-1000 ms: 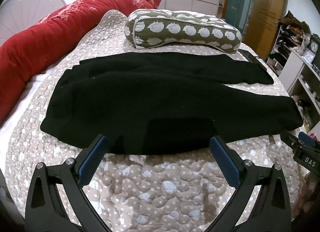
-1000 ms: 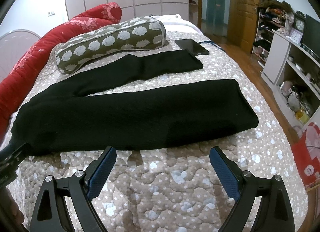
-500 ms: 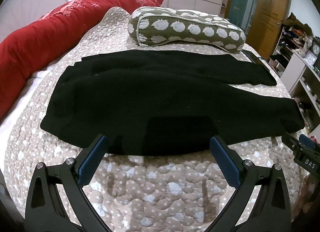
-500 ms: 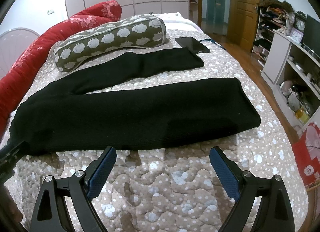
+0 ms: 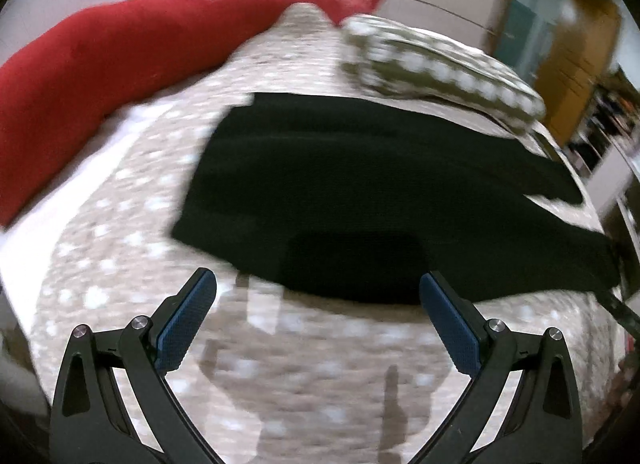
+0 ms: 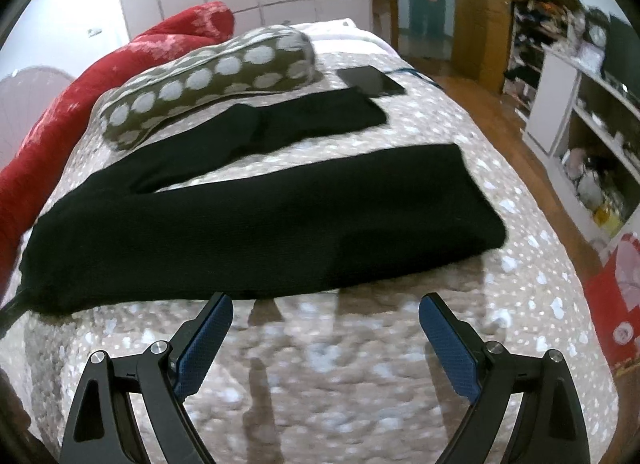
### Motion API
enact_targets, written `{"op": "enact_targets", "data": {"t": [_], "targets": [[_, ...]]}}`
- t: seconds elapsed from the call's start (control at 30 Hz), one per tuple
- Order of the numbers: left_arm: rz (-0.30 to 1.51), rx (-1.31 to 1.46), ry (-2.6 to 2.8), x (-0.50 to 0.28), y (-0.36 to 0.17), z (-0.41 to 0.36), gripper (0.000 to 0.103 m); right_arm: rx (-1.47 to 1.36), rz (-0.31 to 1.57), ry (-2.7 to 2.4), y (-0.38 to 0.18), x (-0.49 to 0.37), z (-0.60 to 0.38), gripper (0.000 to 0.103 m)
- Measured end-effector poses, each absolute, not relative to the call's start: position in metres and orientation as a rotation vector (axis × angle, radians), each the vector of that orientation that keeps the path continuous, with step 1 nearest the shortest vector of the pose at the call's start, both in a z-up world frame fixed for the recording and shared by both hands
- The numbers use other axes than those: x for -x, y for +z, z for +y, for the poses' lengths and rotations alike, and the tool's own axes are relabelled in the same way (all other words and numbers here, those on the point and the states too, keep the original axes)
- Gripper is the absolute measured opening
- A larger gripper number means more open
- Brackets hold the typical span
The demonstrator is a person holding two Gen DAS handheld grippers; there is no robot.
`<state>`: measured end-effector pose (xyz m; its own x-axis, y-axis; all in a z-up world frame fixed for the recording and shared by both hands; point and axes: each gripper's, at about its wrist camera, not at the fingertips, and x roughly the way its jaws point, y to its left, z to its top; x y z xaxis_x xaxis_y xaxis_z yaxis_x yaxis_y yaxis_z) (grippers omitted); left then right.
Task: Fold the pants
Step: 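Grasp the black pants leg ends with both grippers and lift them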
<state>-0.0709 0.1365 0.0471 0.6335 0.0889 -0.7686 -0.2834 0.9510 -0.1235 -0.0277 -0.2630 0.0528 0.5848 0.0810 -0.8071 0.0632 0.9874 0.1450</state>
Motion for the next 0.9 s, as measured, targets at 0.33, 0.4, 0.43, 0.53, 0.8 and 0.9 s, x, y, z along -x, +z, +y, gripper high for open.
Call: {"op": "enact_targets", "data": {"t": [0.33, 0.4, 0.43, 0.53, 0.8, 0.9], "targets": [[0.894, 0.441, 0.301, 0.067, 0.021, 0.195, 0.103, -0.267, 0.951, -0.004, 0.041, 0.011, -0.304, 0.089], [0.892, 0.443, 0.272, 0.055, 0.021, 0.191, 0.103, -0.289, 0.936, 0.016, 0.039, 0.001, -0.304, 0.089], [0.887, 0.458, 0.248, 0.049, 0.021, 0.19, 0.102, -0.296, 0.925, 0.016, 0.038, -0.003, -0.305, 0.088], [0.881, 0.501, 0.207, 0.028, 0.02, 0.184, 0.095, -0.328, 0.887, 0.017, 0.037, -0.015, -0.308, 0.078], [0.876, 0.493, 0.19, 0.018, 0.026, 0.185, 0.014, -0.49, 0.789, 0.098, 0.04, -0.019, -0.325, 0.008], [0.87, 0.468, 0.159, 0.025, 0.037, 0.185, 0.013, -0.472, 0.743, 0.117, 0.059, -0.002, -0.323, 0.005]]}}
